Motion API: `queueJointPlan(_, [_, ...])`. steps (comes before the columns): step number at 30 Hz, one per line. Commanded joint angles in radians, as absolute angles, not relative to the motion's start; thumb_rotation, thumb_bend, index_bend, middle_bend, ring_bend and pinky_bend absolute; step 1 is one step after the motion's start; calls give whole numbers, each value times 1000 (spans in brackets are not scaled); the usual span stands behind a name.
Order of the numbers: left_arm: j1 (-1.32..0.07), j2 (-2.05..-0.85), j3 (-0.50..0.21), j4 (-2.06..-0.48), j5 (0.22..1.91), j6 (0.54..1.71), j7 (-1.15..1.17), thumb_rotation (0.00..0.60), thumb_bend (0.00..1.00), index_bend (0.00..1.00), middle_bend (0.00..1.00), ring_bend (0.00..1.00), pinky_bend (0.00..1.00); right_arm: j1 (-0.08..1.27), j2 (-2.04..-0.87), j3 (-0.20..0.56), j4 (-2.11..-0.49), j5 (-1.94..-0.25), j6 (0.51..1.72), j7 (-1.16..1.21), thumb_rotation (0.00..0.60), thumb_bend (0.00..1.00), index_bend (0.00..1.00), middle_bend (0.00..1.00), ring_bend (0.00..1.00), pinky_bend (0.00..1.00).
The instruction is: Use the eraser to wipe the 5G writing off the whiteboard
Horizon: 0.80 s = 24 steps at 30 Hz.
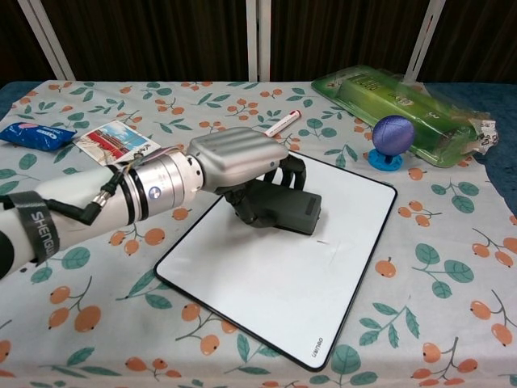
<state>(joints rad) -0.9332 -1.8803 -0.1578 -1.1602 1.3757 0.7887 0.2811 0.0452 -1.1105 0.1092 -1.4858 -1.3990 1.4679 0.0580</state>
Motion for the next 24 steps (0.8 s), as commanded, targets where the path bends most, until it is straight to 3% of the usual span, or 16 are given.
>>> queueJointPlan(1, [-945, -1891, -168, -1127, 1359, 778, 274, 600, 472, 577, 507, 490, 568, 45, -1110, 109, -1488, -1399, 1469, 55, 600, 261, 0, 0, 0, 0])
queueJointPlan(11, [-965, -1910, -187, -1089, 1338, 780, 254, 600, 473, 582, 512, 494, 572, 43, -1111, 109, -1490, -1397, 1470, 52, 600, 261, 0, 0, 0, 0])
queueJointPlan(24, [-970, -1923, -157, -1147, 1375, 818, 268, 600, 478, 590, 521, 502, 580, 43, -1117, 109, -1478, -1387, 1458, 59, 600, 261, 0, 0, 0, 0])
